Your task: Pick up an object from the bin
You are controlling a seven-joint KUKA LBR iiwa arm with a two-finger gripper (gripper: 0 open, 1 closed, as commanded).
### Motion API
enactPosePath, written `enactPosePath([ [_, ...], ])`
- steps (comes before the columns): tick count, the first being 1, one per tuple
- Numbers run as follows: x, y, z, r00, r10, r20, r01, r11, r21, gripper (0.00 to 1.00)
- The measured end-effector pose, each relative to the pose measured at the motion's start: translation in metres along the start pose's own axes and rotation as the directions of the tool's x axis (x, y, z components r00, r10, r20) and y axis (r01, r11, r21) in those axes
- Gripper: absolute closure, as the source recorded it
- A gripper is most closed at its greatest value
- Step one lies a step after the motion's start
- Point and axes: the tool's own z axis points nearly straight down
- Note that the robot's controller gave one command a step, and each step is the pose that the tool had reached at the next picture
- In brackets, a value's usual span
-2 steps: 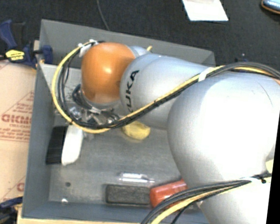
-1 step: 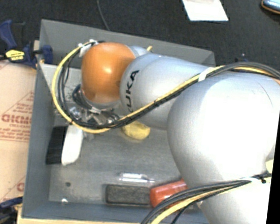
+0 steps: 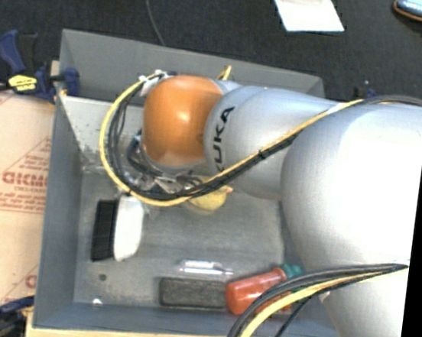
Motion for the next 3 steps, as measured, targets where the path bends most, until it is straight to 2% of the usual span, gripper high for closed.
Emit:
enactPosePath([
  [1,0.002,-0.008,0.000,0.999,-0.037,-0.008,0.037,0.999,0.002,1.00],
  [2,-0.021,0.006,0.001,1.000,-0.011,0.000,0.011,1.000,0.001,1.00],
  [3,-0.030,0.017,-0.008,0.995,0.104,0.001,-0.104,0.995,0.003,1.00],
])
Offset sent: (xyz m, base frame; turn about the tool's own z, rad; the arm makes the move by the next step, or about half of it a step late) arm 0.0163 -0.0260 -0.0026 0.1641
